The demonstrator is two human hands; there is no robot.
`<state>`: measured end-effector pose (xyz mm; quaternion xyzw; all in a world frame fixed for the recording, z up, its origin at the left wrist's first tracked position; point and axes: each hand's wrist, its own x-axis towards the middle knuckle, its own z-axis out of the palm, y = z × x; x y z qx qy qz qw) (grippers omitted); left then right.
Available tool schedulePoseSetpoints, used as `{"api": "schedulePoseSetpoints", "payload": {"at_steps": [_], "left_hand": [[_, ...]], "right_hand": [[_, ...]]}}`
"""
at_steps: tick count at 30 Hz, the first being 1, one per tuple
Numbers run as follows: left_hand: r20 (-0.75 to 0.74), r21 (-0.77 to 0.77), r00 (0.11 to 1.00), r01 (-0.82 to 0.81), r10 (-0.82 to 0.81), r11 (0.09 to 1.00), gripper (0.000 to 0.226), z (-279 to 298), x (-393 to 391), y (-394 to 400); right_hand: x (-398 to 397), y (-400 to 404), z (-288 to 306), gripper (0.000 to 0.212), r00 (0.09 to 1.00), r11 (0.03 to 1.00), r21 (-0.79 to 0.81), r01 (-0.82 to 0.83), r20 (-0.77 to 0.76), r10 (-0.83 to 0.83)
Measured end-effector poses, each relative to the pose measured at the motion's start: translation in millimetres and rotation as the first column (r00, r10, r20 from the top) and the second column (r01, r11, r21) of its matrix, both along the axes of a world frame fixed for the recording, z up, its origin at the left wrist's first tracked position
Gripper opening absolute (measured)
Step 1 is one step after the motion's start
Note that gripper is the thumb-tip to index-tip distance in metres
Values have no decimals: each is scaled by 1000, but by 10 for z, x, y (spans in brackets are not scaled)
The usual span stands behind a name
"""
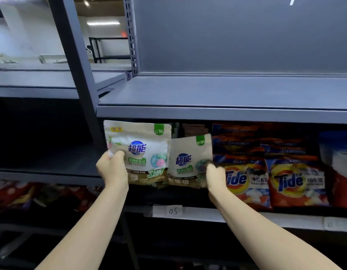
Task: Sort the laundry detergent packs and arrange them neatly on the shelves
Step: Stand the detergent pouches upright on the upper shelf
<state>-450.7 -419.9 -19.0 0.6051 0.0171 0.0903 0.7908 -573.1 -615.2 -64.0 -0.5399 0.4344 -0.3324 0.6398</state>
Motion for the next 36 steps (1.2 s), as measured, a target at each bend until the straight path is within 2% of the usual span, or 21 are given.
{"api": "schedulePoseSetpoints", "payload": {"at_steps": [4,8,10,19,21,23,26,29,31,33,34,36], "left_hand": [[-33,37,987,159,-158,987,33,-180,84,-57],[-123,130,949,306,-290,943,22,-447,117,-91],[-168,169,922,376,-349,911,18,-607,135,-77],[-290,188,843,514,-453,837,25,-1057,284,49],[-299,173,835,524,-463,834,22,-1121,325,75],[-302,162,835,520,-460,839,21,-1173,355,96],[-302,160,831,528,-468,834,23,-1222,381,94],[-294,175,837,522,-462,834,26,-1244,383,52],[-283,190,846,511,-451,838,28,-1256,380,22],[-277,195,850,507,-449,840,28,-1271,378,-5],[-277,195,850,506,-448,840,27,-1279,378,-16],[-277,195,848,509,-451,838,27,-1308,379,-23]], "right_hand": [[234,29,-140,46,980,978,134,-161,-97,175],[391,124,-287,43,895,911,129,-391,-176,409],[445,187,-361,36,872,888,121,-443,-175,458],[738,271,-666,25,867,890,202,-408,-219,447],[765,277,-698,21,862,889,166,-426,-226,455],[767,263,-721,16,816,872,103,-478,-316,485],[761,215,-748,27,790,862,36,-506,-382,480],[705,192,-745,31,783,881,7,-474,-455,425],[654,171,-746,28,780,887,-77,-455,-516,354],[603,174,-715,21,737,854,-158,-495,-597,317],[579,182,-687,21,686,814,-172,-556,-647,332],[546,209,-643,31,583,709,-125,-694,-677,450]]}}
